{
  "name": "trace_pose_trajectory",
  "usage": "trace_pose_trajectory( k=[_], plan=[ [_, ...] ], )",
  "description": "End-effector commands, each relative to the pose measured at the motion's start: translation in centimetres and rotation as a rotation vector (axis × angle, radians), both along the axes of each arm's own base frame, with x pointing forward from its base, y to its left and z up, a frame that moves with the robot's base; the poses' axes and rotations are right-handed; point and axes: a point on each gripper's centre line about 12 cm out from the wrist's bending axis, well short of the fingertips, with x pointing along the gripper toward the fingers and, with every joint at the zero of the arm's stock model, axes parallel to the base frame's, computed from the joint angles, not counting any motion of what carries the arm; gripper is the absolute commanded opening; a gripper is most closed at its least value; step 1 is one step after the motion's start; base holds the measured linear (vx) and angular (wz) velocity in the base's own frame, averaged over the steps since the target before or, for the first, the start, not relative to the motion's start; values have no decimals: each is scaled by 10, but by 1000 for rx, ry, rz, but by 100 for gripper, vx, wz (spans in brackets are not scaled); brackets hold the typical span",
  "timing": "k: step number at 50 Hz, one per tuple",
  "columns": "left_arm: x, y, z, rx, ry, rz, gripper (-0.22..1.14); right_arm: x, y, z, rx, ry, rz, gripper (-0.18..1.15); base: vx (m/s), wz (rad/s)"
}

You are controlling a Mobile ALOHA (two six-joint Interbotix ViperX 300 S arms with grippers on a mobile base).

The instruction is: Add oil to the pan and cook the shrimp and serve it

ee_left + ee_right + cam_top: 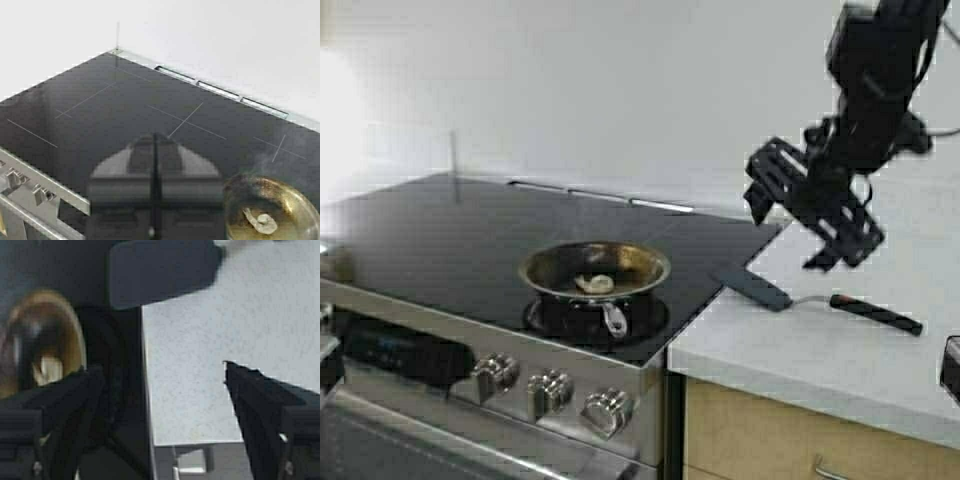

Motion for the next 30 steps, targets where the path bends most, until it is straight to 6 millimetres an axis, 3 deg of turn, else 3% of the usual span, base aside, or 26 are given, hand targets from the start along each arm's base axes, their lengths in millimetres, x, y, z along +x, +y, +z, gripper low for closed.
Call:
trace_pose_trajectory(
  k=[1,20,30],
  plan=[
    [1,0,4,0,-12,2,3,9,3,-11,58,-12,-65,102,0,0],
    [1,0,4,-2,-12,0,3,29,-12,-57,182,-11,-163,102,0,0],
    [1,0,6,-2,-18,2,3,39,-17,-65,256,-28,-183,102,0,0]
  ],
)
